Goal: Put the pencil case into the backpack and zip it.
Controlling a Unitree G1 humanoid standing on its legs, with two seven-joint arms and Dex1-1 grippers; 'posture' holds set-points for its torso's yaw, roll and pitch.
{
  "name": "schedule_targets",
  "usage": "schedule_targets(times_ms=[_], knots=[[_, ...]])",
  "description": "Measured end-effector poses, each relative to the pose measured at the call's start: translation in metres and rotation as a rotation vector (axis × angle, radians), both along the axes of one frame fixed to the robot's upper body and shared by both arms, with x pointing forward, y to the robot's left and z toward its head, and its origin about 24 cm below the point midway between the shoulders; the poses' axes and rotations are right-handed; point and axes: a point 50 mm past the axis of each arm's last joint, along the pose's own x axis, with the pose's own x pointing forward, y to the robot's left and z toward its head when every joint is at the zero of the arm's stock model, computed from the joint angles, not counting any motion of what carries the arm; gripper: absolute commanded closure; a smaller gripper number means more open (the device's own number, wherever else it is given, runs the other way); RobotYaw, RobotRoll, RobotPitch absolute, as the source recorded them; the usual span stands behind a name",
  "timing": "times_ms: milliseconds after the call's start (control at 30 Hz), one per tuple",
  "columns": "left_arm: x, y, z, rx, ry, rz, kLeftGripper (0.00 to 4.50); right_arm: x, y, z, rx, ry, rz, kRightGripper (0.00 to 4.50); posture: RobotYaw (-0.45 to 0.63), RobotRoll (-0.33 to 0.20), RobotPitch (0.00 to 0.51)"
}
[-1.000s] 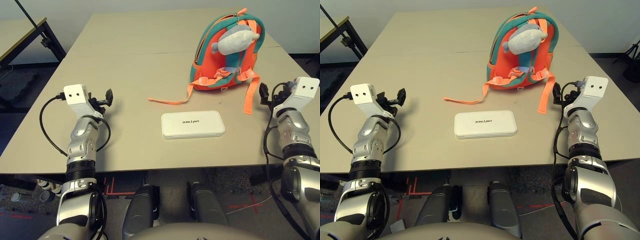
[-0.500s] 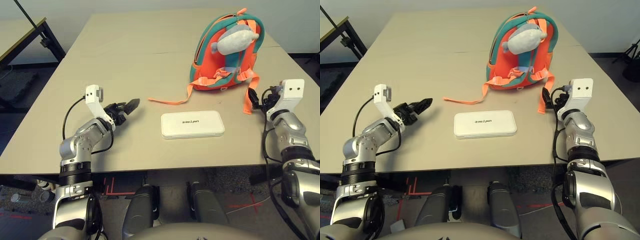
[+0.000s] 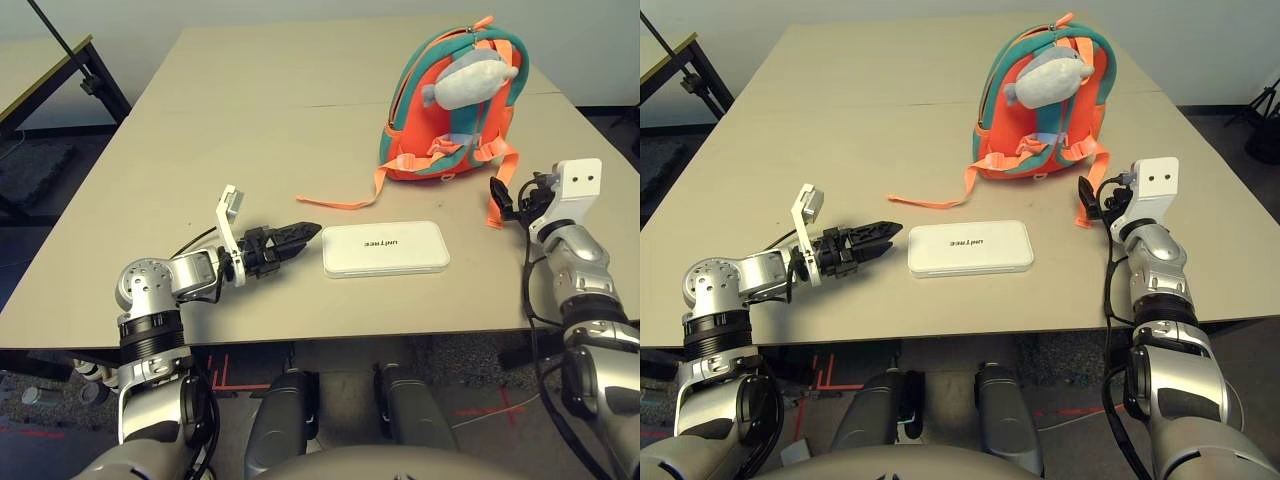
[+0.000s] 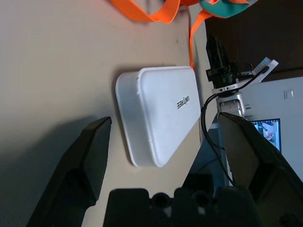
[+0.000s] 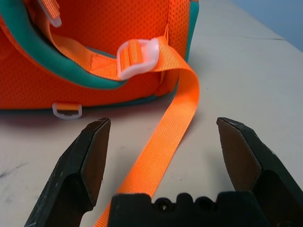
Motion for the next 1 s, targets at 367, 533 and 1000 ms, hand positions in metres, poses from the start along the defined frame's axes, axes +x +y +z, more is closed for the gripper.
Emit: schedule_targets(times_ms=[367,533,1000], knots=[[0.005,-0.005,-0.005,-0.02,0.071,-0.033,0.0,-0.005,0.004,-0.004,-0.029,0.033,0.058,0.03,-0.17,0.0,0.114],[0.008,-0.008,-0.006,-0.026,0.076,-0.036,0.0,-0.01,0.012,-0.003,-0.122,0.109,0.216,0.03,-0.17,0.0,0.116],[0.01,-0.014,-0.007,-0.026,0.072,-0.039,0.0,-0.036,0.021,-0.001,-0.331,0.346,0.571,4.48,-0.17,0.0,0.116]])
